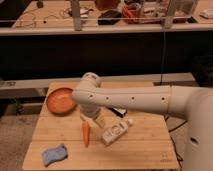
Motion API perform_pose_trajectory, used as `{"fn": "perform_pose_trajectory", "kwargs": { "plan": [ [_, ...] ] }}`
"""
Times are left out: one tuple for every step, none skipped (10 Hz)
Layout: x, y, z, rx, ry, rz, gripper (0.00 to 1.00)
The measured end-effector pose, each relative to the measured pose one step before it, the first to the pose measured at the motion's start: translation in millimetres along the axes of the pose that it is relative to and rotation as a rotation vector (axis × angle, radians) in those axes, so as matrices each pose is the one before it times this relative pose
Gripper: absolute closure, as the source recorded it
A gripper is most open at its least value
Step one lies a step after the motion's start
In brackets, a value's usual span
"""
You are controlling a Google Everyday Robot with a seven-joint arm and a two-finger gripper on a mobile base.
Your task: Drag the pepper across the table
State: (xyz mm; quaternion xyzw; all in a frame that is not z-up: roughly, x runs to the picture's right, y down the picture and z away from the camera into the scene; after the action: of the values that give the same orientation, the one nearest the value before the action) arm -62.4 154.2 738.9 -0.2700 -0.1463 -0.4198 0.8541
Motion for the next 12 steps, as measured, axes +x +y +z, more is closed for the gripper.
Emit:
{"fn": "perform_pose_trajectory", "kwargs": {
  "plan": [
    [-1.04,-1.06,2.70,-0.00176,-0.00261,-0.01009,0.20],
    [-0.85,-0.56,4.18,-0.00333,-0.00200,-0.00880,0.20],
    [-0.71,-1.60,2.09,0.00043,-0.00131,-0.00831,0.20],
    [-1.75,-1.54,2.81,-0.00110,-0.00452,-0.01166,0.20],
    [-1.19,-1.73,3.15,-0.00120,-0.00329,-0.01419,0.20],
    [-0.86,-1.13,5.25,-0.00177,-0.00371,-0.01310,0.20],
    [-0.95,-1.54,5.96,-0.00098,-0.00265,-0.01337,0.20],
    [-1.72,-1.64,3.41,-0.00033,-0.00364,-0.00662,0.20],
    [-0.94,-1.32,4.12,-0.00004,-0.00491,-0.00926,0.20],
    [-0.22,-0.80,5.43,0.00143,-0.00325,-0.00783,0.20],
    [-0.94,-1.30,2.81,0.00150,-0.00508,-0.00832,0.20],
    [-0.50,-1.03,2.00,0.00108,-0.00428,-0.00847,0.20]
  ]
}}
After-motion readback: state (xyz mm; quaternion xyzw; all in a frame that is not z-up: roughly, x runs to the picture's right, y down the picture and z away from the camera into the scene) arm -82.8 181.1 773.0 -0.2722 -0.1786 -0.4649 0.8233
